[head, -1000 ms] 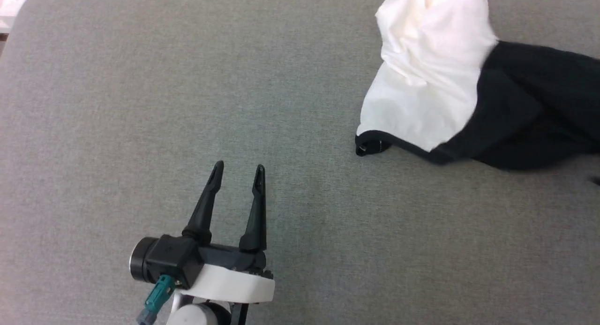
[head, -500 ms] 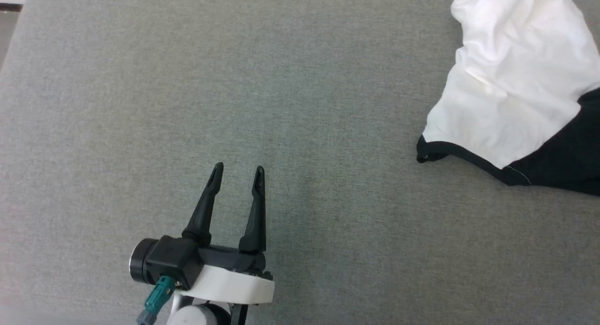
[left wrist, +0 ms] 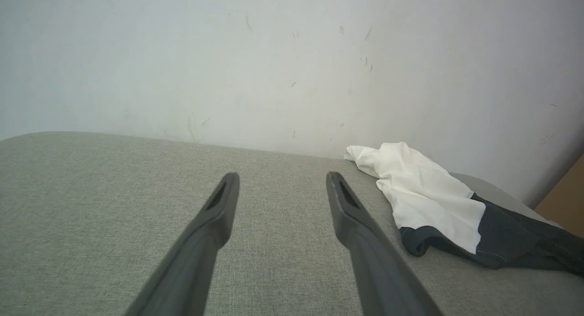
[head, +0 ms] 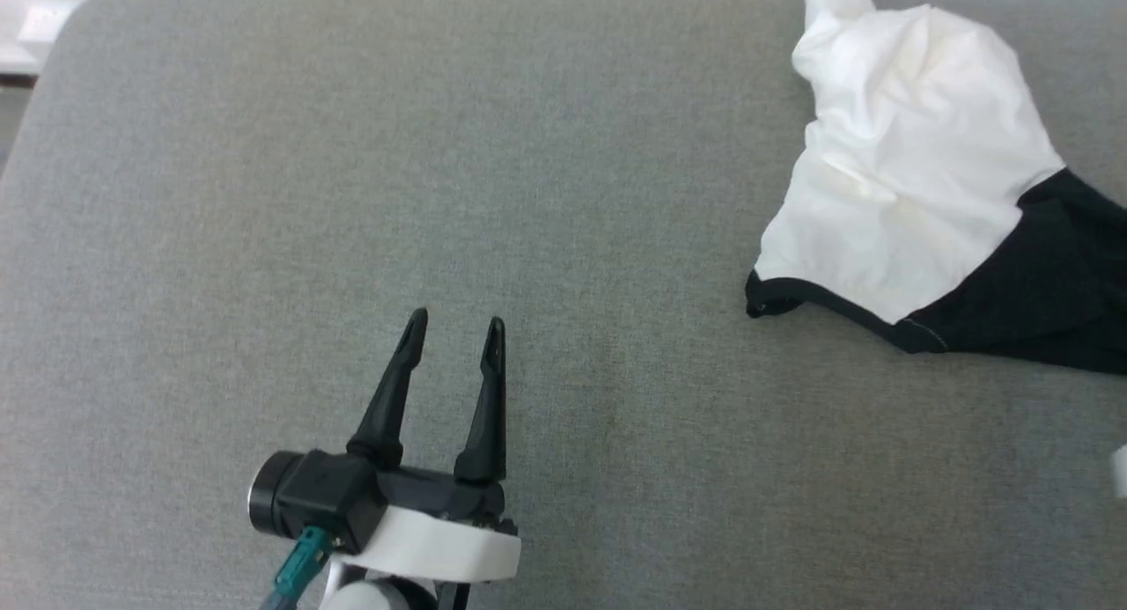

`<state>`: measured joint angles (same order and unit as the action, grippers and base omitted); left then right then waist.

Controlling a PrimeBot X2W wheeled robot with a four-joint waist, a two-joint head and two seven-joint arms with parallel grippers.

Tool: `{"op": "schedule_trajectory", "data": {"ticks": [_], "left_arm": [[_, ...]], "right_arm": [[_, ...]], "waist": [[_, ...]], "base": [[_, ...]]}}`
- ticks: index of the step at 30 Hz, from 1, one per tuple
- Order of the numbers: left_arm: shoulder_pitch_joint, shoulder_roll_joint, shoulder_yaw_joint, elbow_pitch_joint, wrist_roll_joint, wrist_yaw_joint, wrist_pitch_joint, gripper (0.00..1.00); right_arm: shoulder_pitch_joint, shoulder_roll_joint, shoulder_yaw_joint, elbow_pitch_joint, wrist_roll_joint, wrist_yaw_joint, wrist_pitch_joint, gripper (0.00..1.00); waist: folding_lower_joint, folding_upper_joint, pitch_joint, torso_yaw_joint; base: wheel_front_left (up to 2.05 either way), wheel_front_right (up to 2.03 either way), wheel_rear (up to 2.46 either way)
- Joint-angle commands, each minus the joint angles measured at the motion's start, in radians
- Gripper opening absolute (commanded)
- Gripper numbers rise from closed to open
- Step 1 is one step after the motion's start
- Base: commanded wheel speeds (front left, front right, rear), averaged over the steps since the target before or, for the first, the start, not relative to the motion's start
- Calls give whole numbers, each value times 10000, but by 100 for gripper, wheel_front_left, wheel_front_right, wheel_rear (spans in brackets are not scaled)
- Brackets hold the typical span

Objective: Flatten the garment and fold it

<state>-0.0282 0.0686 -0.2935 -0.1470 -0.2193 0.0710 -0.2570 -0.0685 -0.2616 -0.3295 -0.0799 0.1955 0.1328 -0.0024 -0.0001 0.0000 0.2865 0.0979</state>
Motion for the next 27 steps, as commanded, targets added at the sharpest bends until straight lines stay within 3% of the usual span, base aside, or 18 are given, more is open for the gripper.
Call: {"op": "schedule_trajectory", "data": {"ticks": [1,4,7,16,21,27], "left_arm": [[184,30,-17,-32,84,-58,-47,100],[374,12,-44,-65,108,-81,-47,100],[616,-5,-29,-102,154,-66,-47,100],[186,260,-276,53,601,-235,255,100],[-1714,491,-973,184,1188,-963,1338,100],[-4657,114,-2148,1532,1268,-1716,3100,100]], "right_arm": [[336,334,77,-265,-151,-21,-171,100],[1104,1440,247,-1002,-467,-21,-644,100],[1766,1954,518,-1339,-443,-21,-928,100],[1892,2108,695,-1424,-487,-21,-1312,100],[1656,2111,443,-1597,-492,-21,-1313,100],[1416,2113,218,-1613,-445,-21,-1222,100]], "waist": [[1,0,-214,-80],[1,0,-424,-115],[1,0,-583,-219],[1,0,-814,-663],[1,0,-571,-778],[1,0,165,-788]], "base": [[0,0,0],[0,0,0],[0,0,0],[0,0,0],[0,0,0],[0,0,0]]}}
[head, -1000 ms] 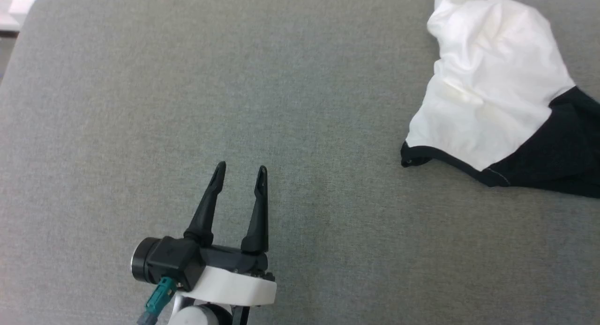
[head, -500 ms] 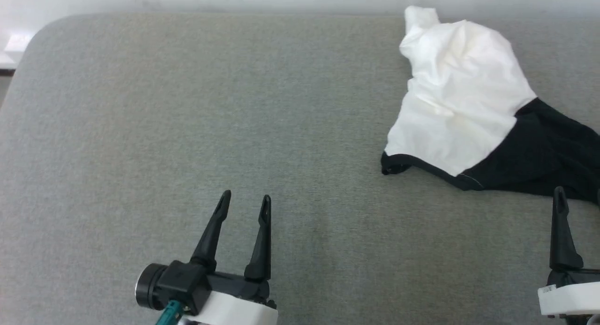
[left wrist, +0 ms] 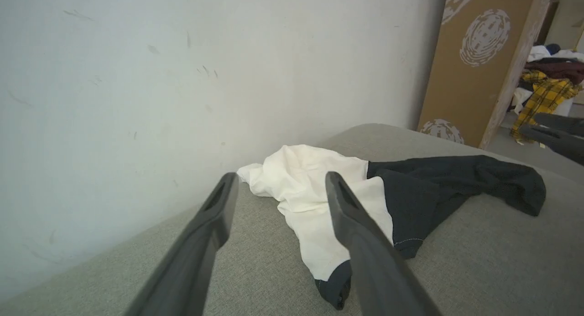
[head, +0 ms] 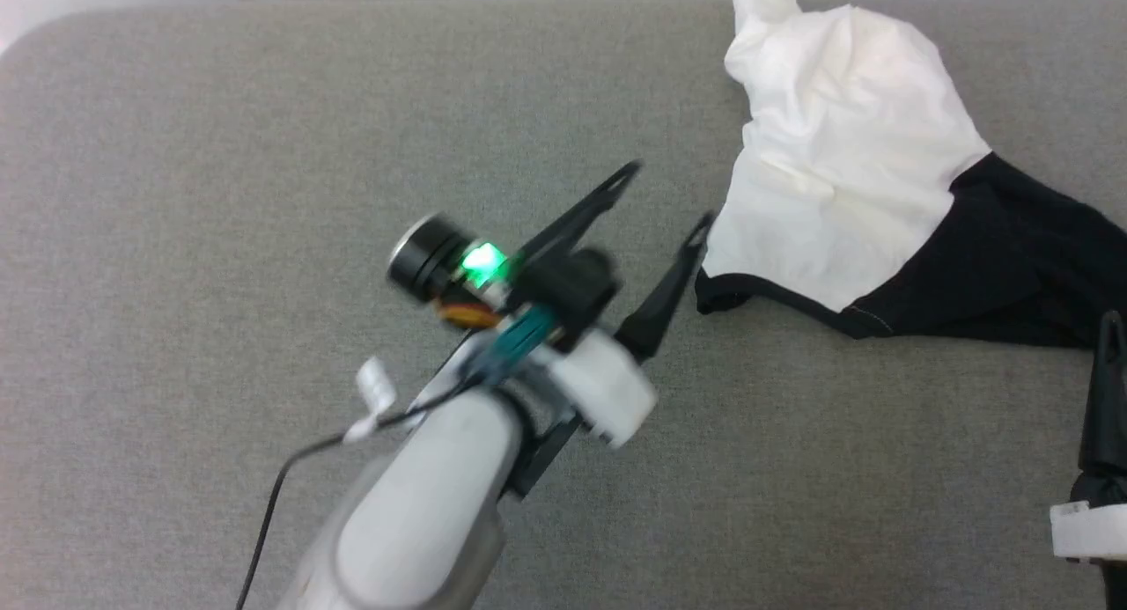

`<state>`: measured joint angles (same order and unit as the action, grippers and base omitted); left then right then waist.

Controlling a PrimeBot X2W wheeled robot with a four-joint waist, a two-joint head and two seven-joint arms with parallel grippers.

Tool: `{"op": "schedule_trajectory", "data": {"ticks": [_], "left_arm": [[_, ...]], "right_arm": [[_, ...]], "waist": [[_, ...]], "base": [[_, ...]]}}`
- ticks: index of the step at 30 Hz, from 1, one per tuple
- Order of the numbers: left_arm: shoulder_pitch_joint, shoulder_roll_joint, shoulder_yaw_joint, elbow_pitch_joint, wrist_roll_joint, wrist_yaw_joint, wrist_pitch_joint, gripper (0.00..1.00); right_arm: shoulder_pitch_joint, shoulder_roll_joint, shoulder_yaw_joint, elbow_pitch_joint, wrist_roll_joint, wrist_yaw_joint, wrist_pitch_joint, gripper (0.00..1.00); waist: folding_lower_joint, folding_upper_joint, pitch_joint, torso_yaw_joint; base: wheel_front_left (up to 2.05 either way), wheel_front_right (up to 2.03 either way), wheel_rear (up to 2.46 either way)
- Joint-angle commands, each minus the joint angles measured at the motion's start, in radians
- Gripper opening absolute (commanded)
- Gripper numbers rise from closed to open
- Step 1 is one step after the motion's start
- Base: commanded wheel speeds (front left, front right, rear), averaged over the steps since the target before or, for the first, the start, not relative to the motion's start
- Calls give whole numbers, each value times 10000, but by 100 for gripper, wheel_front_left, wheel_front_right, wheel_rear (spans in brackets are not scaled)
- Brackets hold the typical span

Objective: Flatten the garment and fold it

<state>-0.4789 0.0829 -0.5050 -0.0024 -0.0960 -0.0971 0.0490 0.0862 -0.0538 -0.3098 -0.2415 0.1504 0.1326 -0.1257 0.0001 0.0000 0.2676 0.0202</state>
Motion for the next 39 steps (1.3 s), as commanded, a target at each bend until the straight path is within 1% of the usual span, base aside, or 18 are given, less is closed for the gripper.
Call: {"op": "schedule_trajectory", "data": {"ticks": [1,7,10,13,18,22,23,24,25,28,32,36,37,39], "left_arm": [[-650,-86,-283,445,46,-103,334,100],[-3041,-297,-1804,2756,-370,-288,1674,100],[-3714,-319,-2438,3681,-934,-308,2340,100],[-4028,-322,-2826,4092,-1411,-299,2789,100],[-4498,-324,-3674,4842,-2453,28,3838,100],[-4803,-325,-4307,5407,-2779,358,4212,100],[-4838,-325,-4418,5534,-2852,419,4197,93],[-4880,-325,-4518,5644,-2893,494,4116,36],[-4946,-326,-4649,5771,-2848,553,3992,0],[-5026,-326,-4875,6076,-2884,664,3530,0],[-5056,-326,-4849,5987,-3203,931,2644,0],[-4858,-304,-4457,5474,-3310,1627,1452,0],[-4676,-224,-4328,5228,-3346,1823,1206,0],[-4174,136,-4115,4578,-3346,2283,836,0]], "right_arm": [[-172,34,61,0,-10,-19,44,100],[-529,-15,391,-13,27,-19,175,100],[-675,-78,547,-18,55,-19,243,100],[-746,-119,641,-43,87,-19,299,100],[-871,-171,751,-104,163,-19,391,100],[-960,-155,813,-92,206,-19,417,100],[-978,-146,829,-81,217,-19,414,100],[-989,-136,836,-71,230,-19,409,100],[-996,-125,834,-64,245,-19,403,100],[-986,-96,782,-42,264,-19,368,100],[-886,-62,660,-29,250,-19,380,100],[-797,-33,654,-96,228,-19,474,100],[-759,-26,637,-118,214,-19,513,100],[-651,-16,598,-180,188,-19,605,100]], "waist": [[-1,0,510,-19],[-1,0,1202,-183],[-1,0,1396,-313],[-1,0,1498,-399],[-1,0,1686,-618],[-1,0,1779,-791],[-1,0,1790,-830],[-1,0,1802,-860],[-1,0,1815,-883],[-1,0,1818,-886],[-1,0,1689,-694],[-1,0,1396,-428],[-1,0,1314,-350],[-1,0,1182,-190]], "base": [[0,0,0],[0,0,0],[0,0,0],[0,0,0],[0,0,0],[0,0,0],[0,0,0],[0,0,0],[0,0,0],[0,0,0],[0,0,0],[0,0,0],[0,0,0],[0,0,0]]}}
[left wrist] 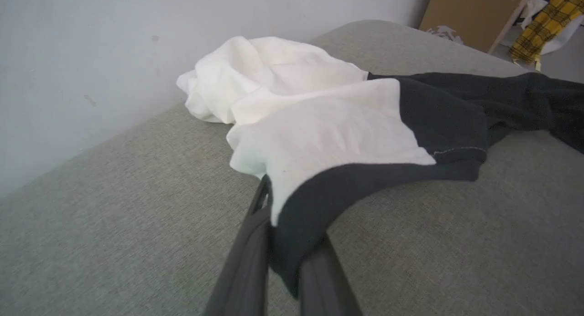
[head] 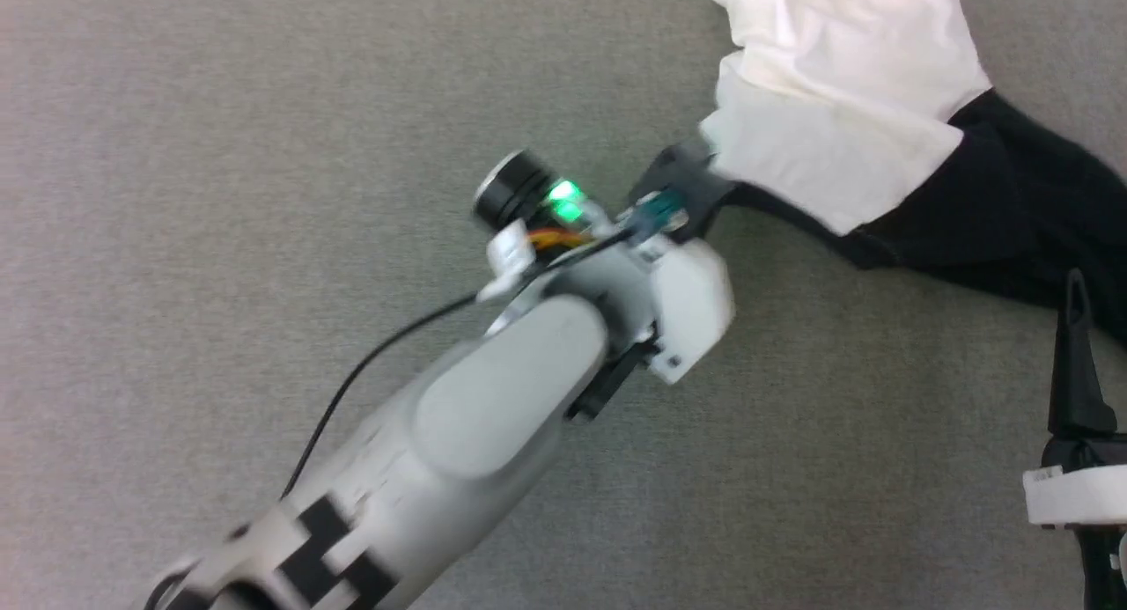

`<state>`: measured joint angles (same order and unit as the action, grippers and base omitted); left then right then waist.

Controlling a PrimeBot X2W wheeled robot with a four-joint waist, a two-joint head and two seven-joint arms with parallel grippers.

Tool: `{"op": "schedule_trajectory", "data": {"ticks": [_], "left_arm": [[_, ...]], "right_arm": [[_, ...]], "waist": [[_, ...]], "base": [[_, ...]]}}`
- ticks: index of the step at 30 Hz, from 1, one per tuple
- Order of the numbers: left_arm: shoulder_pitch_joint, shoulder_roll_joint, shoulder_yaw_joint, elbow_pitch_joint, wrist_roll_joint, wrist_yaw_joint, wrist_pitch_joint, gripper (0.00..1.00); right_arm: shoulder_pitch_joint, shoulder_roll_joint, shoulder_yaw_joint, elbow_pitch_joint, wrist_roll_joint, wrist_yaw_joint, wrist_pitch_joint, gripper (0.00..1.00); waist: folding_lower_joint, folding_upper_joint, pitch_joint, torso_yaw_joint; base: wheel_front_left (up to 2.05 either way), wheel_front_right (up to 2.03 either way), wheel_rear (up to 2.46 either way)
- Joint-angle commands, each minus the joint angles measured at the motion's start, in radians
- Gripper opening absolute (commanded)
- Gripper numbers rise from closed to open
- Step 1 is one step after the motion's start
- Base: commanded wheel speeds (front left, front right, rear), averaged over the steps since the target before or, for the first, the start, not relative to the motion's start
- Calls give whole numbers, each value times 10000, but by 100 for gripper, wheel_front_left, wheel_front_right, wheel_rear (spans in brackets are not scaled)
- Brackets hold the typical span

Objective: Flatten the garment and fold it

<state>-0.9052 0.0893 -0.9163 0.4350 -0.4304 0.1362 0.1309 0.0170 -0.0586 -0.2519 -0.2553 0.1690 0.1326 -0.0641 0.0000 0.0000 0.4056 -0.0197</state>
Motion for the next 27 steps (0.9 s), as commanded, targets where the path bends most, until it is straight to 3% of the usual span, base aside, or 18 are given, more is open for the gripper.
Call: {"op": "schedule_trajectory", "data": {"ticks": [1,6,10,13,16,17,18,22,27], "left_arm": [[433,332,129,-197,-23,222,-113,0],[2791,2114,899,-2618,-166,1908,-297,0],[4961,3195,1570,-4141,-593,3126,-459,0],[6099,3527,1849,-4675,-873,3667,-648,0],[6631,3652,1933,-4794,-979,3819,-895,0],[6711,3628,1978,-4826,-1035,3815,-1014,34],[6752,3584,2044,-4888,-1092,3800,-1173,100],[6907,3714,2215,-5494,-1116,3818,-1507,100],[7477,4409,2720,-7312,-1074,4207,-1731,100]], "right_arm": [[102,36,4,-77,-10,-19,40,100],[265,54,14,-268,-1,-19,224,100],[305,63,64,-334,38,-19,280,100],[297,67,96,-340,46,-19,315,100],[264,69,111,-324,39,-19,343,100],[258,69,118,-311,32,-19,350,100],[254,69,134,-296,25,-19,360,100],[254,72,246,-207,21,-19,375,100],[400,76,260,-97,82,-19,327,100]], "waist": [[0,0,-257,282],[0,0,-346,476],[0,0,-294,561],[0,0,-266,582],[0,0,-273,587],[0,0,-291,585],[0,0,-318,578],[0,0,-522,468],[0,0,-793,316]], "base": [[0,0,0],[0,0,0],[0,0,0],[0,0,0],[0,0,0],[0,0,0],[0,0,0],[0,0,0],[0,0,0]]}}
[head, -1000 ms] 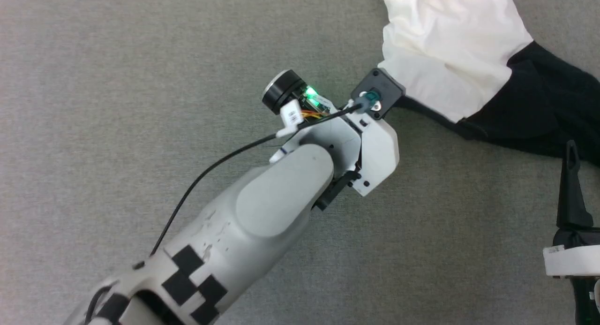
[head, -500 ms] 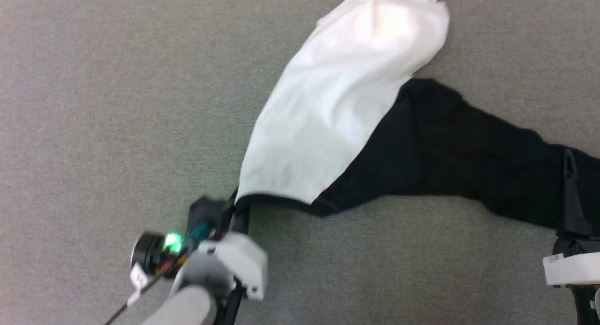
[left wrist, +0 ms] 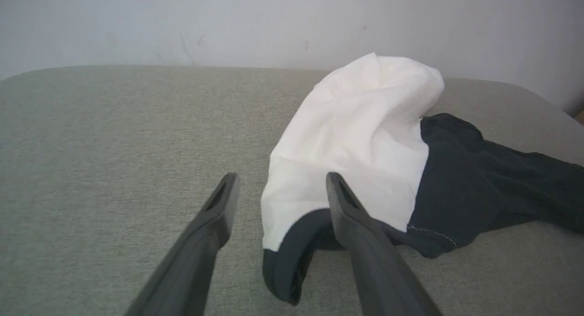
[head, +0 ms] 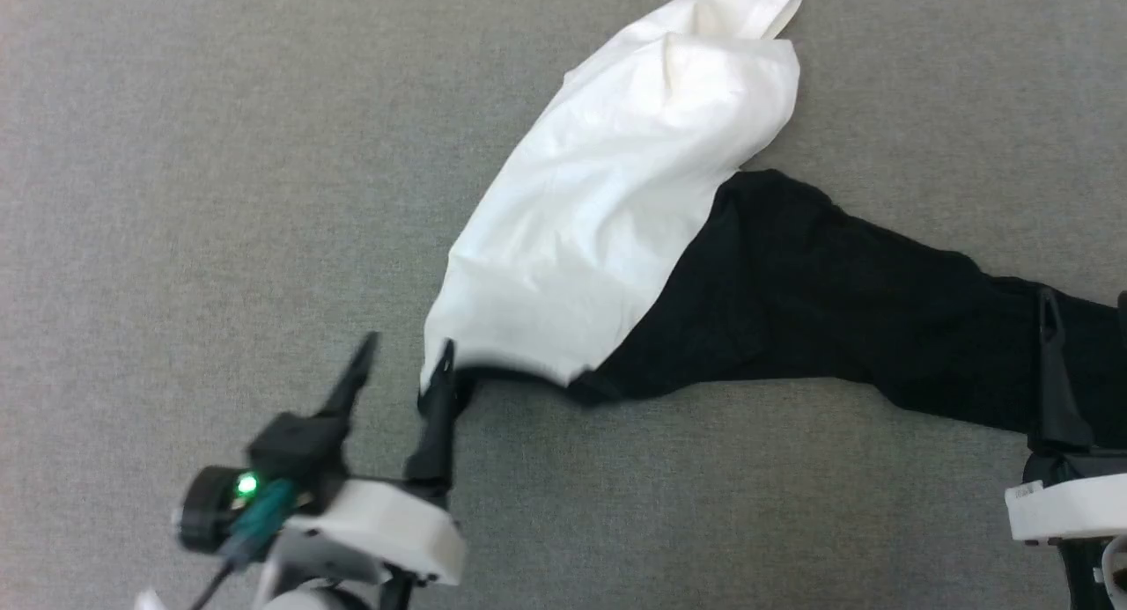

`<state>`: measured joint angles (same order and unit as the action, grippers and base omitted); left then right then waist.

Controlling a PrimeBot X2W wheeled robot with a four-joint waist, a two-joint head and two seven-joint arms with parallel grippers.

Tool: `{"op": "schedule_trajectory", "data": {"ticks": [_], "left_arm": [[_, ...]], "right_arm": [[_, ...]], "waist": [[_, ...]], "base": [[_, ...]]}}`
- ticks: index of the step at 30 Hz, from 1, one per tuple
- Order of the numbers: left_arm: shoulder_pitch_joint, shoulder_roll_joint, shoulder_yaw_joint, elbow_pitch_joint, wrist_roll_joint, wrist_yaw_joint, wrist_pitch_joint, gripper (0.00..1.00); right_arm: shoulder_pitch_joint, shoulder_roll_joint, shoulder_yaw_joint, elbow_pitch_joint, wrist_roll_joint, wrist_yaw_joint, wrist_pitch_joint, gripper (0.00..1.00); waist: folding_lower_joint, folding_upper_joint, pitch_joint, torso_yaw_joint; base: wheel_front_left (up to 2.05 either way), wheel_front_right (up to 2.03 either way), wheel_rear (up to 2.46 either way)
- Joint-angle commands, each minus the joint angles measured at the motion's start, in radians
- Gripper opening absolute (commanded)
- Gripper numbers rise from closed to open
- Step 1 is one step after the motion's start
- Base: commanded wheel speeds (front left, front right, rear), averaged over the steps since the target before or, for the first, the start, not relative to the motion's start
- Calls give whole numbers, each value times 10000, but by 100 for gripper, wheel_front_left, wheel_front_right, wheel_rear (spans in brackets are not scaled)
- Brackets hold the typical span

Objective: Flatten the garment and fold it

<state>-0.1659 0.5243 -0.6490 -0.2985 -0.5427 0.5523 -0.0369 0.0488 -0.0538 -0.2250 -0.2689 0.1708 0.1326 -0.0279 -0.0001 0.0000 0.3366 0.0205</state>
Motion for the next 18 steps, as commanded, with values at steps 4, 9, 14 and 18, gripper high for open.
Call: {"op": "schedule_trajectory", "data": {"ticks": [4,9,14,18], "left_arm": [[530,863,369,-1567,372,573,204,100],[-70,1155,-146,-2693,1055,388,836,100],[-1801,266,-1709,-1656,1882,-877,1650,100],[-3219,-946,-2852,170,2178,-2071,2069,100]], "right_arm": [[181,32,0,105,109,-19,-67,100],[177,33,65,181,170,-19,-91,100],[91,34,120,230,195,-19,-105,100],[-42,34,183,213,169,-19,-87,100]], "waist": [[1,0,-243,-209],[1,0,-264,-347],[1,0,-123,-384],[1,0,60,-431]], "base": [[0,0,0],[0,0,0],[0,0,0],[0,0,0]]}}
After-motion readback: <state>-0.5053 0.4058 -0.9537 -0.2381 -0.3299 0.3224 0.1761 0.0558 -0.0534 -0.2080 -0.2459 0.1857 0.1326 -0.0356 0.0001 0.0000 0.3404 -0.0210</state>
